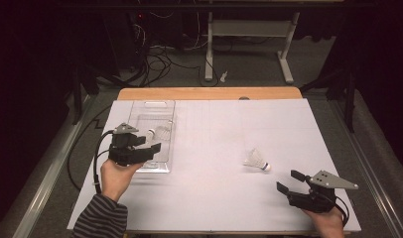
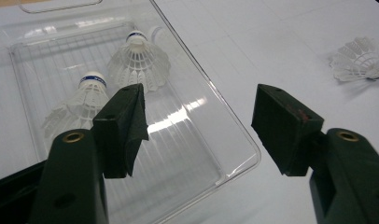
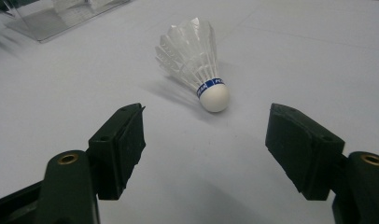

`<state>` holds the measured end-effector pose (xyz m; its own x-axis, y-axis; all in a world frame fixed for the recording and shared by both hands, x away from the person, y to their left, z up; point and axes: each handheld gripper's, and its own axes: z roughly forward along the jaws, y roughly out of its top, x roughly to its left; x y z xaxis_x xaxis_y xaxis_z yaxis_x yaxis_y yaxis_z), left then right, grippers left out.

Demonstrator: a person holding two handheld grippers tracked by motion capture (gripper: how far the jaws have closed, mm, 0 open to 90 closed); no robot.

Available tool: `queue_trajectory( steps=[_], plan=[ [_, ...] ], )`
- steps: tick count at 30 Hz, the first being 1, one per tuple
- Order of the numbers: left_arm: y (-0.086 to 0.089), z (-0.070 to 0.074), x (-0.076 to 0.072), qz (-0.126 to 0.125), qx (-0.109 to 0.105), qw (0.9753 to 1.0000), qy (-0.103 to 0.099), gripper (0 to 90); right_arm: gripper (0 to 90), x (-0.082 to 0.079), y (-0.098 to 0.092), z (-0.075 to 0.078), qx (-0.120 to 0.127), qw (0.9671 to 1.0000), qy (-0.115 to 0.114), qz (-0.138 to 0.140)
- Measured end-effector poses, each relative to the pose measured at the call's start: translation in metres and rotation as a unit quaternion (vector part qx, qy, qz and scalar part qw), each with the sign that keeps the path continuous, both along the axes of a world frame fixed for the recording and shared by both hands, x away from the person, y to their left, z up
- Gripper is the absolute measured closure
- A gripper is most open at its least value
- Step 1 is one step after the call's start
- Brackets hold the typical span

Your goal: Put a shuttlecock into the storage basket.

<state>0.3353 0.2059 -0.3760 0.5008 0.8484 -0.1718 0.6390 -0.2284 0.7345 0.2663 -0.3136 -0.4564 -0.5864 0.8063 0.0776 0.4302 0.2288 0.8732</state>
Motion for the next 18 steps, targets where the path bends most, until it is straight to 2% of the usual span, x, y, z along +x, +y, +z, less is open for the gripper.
queue_trajectory(
  steps=[12, 18],
  plan=[
    [0.009, -0.006, -0.014, 0.004, -0.018, 0.9996, -0.022, 35.9, 28.9, 0.0, 0.0, 0.0, 0.0, 1.0, 0.001, -0.001],
    [0.01, -0.008, -0.019, 0.003, -0.021, 0.9993, -0.03, 36.0, 28.8, 0.0, 0.0, 0.0, 0.001, 1.0, 0.0, -0.001]
  ],
)
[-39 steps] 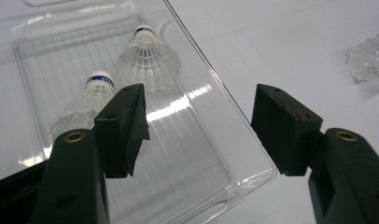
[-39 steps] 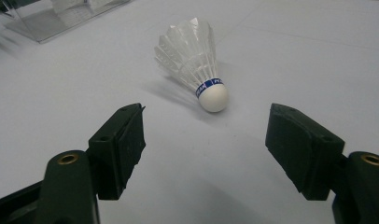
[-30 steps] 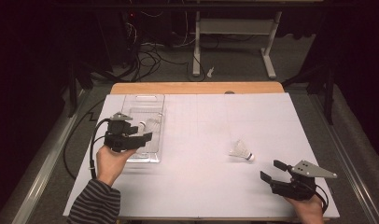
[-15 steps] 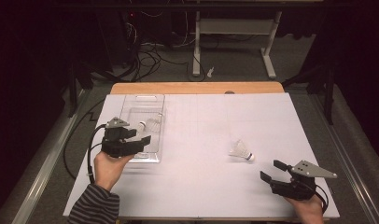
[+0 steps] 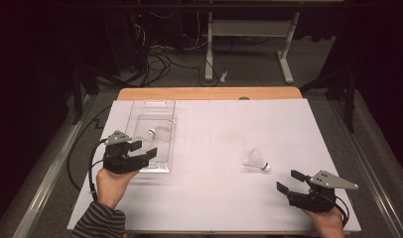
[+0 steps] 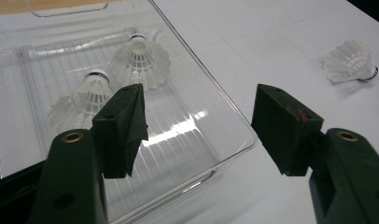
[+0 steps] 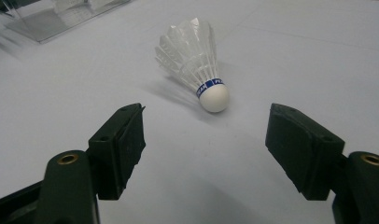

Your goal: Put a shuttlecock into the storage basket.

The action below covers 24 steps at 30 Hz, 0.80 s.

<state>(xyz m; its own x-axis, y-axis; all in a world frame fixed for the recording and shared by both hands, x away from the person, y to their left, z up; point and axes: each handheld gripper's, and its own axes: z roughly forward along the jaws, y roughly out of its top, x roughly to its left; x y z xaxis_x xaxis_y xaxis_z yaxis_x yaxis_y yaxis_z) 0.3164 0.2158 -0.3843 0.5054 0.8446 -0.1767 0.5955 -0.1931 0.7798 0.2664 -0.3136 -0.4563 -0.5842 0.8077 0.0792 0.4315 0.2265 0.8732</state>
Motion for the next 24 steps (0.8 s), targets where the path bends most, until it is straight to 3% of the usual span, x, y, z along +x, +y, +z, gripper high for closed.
queue_trajectory(
  steps=[24],
  plan=[
    [0.004, -0.011, -0.02, 0.003, -0.015, 0.9994, -0.031, 35.6, 28.9, 0.0, 0.0, 0.0, 0.0, 1.0, 0.0, 0.001]
  ],
)
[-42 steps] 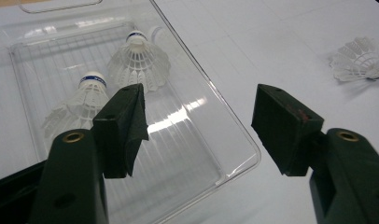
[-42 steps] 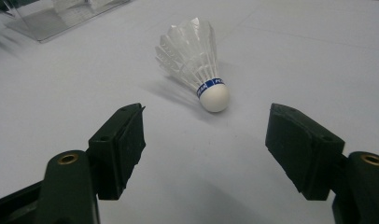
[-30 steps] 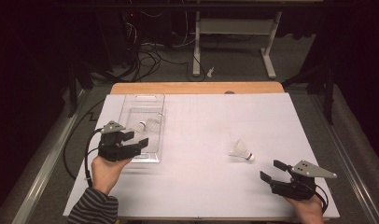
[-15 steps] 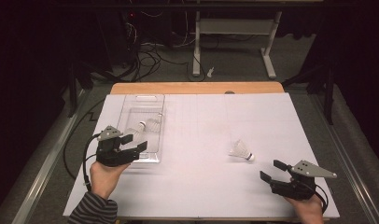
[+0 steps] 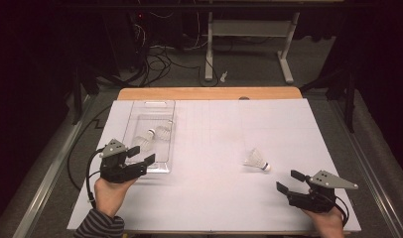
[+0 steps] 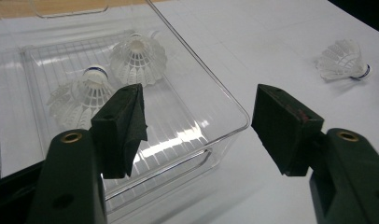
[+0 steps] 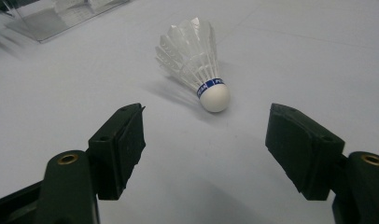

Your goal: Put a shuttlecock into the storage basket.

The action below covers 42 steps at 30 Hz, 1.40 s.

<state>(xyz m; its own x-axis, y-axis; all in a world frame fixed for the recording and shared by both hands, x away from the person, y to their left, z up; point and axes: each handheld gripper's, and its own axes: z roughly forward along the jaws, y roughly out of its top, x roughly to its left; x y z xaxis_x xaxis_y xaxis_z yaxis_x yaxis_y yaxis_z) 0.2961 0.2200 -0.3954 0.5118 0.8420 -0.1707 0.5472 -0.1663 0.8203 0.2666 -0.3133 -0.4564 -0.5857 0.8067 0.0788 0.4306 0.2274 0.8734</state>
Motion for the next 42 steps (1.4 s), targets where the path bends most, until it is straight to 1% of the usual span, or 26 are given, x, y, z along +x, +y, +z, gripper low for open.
queue_trajectory(
  steps=[5, 8, 13, 18, 24, 31, 37, 39, 42],
  plan=[
    [0.002, -0.002, -0.003, 0.001, -0.011, 0.9999, -0.005, 35.6, 28.8, 0.0, 0.0, 0.0, 0.001, 1.0, 0.001, -0.003],
    [0.004, -0.003, -0.004, 0.002, -0.016, 0.9999, -0.003, 35.5, 28.8, 0.001, -0.001, 0.0, 0.002, 1.0, 0.003, -0.004],
    [0.006, -0.005, -0.007, 0.003, -0.018, 0.9998, -0.008, 35.5, 28.7, 0.002, -0.001, 0.0, 0.002, 1.0, 0.003, -0.004],
    [0.007, -0.009, -0.011, 0.003, -0.019, 0.9998, -0.01, 35.6, 28.7, 0.001, -0.001, 0.0, 0.002, 1.0, 0.002, -0.004],
    [0.007, -0.012, -0.013, 0.004, -0.023, 0.9997, -0.011, 35.6, 28.8, 0.001, -0.001, 0.0, 0.002, 1.0, 0.003, -0.004],
    [0.002, -0.012, -0.016, -0.006, -0.02, 0.9997, -0.013, 35.8, 28.8, 0.001, -0.001, 0.0, 0.002, 1.0, 0.001, -0.003],
    [-0.001, -0.012, -0.015, -0.013, -0.018, 0.9997, -0.014, 35.8, 28.8, 0.001, -0.001, 0.0, 0.0, 1.0, 0.001, -0.003],
    [-0.003, -0.013, -0.016, -0.018, -0.023, 0.9995, -0.014, 35.8, 28.8, 0.0, -0.001, 0.0, 0.001, 1.0, 0.0, -0.003],
    [-0.008, -0.015, -0.016, -0.025, -0.022, 0.9994, -0.014, 35.9, 28.8, 0.0, 0.0, 0.0, -0.001, 1.0, -0.001, -0.001]
  ],
)
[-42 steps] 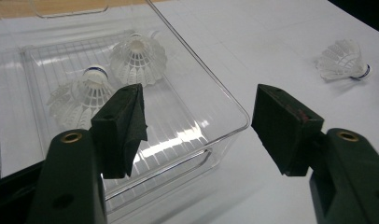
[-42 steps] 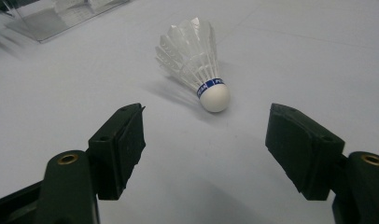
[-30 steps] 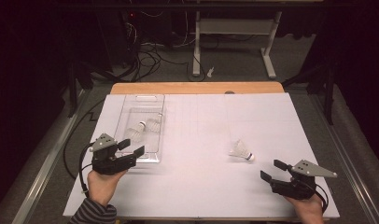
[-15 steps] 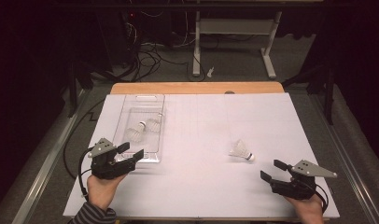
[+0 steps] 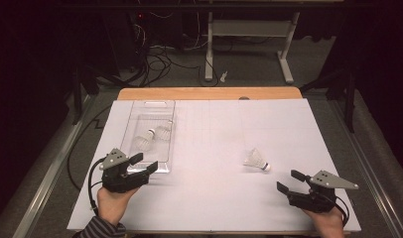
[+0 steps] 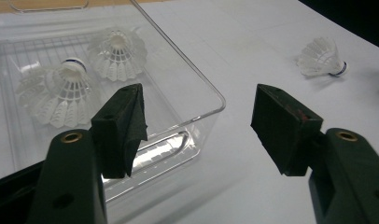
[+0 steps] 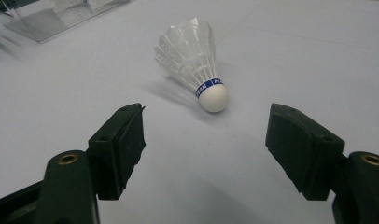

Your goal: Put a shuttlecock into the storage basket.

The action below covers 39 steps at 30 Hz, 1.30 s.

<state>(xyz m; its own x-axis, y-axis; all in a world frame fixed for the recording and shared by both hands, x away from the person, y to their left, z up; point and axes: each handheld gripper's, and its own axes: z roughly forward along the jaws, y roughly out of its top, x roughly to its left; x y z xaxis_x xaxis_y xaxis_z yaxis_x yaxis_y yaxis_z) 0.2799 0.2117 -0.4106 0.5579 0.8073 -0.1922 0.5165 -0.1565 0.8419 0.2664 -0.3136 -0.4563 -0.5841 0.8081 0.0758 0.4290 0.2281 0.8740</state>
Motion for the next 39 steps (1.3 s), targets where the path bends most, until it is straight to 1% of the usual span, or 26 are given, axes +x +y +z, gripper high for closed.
queue_trajectory(
  steps=[1, 2, 5, 7, 8, 10, 14, 21, 26, 29, 39],
  plan=[
    [-0.002, -0.001, 0.0, -0.004, 0.002, 1.0, -0.001, 35.9, 28.9, 0.0, 0.0, 0.0, 0.0, 1.0, 0.0, 0.0],
    [-0.003, -0.001, 0.0, -0.002, 0.006, 1.0, 0.001, 35.9, 28.8, 0.0, 0.0, 0.0, 0.0, 1.0, -0.001, 0.0],
    [-0.006, -0.001, 0.001, -0.007, 0.004, 1.0, 0.004, 36.1, 28.8, 0.0, 0.0, 0.0, -0.001, 1.0, 0.0, 0.0],
    [-0.008, -0.001, 0.001, -0.01, 0.003, 0.9999, 0.011, 37.4, 28.9, 0.0, 0.0, 0.0, -0.001, 1.0, -0.001, 0.0],
    [-0.009, -0.001, 0.002, -0.011, 0.004, 0.9999, 0.011, 37.5, 28.9, 0.0, 0.0, 0.0, -0.001, 1.0, -0.001, 0.0],
    [-0.01, -0.001, 0.002, -0.006, 0.008, 0.9999, 0.009, 37.5, 28.9, 0.0, 0.0, 0.0, -0.001, 1.0, 0.0, 0.0],
    [-0.011, -0.001, 0.003, -0.006, 0.006, 0.9999, 0.008, 37.2, 28.9, -0.001, 0.0, 0.0, 0.0, 1.0, 0.001, -0.001],
    [-0.019, 0.0, 0.005, -0.016, 0.008, 0.9998, 0.009, 37.1, 28.9, 0.0, 0.0, 0.0, -0.003, 1.0, -0.001, 0.001],
    [-0.025, 0.0, 0.007, -0.024, 0.015, 0.9996, 0.008, 37.6, 28.9, -0.001, 0.0, 0.0, -0.002, 1.0, -0.001, 0.0],
    [-0.027, 0.0, 0.008, -0.026, 0.014, 0.9995, 0.013, 37.9, 29.0, -0.001, 0.0, 0.0, -0.002, 1.0, -0.001, 0.001],
    [-0.033, 0.001, 0.011, -0.035, 0.01, 0.9992, 0.016, 38.0, 29.0, -0.001, 0.0, 0.0, -0.001, 1.0, -0.001, 0.0]
  ],
)
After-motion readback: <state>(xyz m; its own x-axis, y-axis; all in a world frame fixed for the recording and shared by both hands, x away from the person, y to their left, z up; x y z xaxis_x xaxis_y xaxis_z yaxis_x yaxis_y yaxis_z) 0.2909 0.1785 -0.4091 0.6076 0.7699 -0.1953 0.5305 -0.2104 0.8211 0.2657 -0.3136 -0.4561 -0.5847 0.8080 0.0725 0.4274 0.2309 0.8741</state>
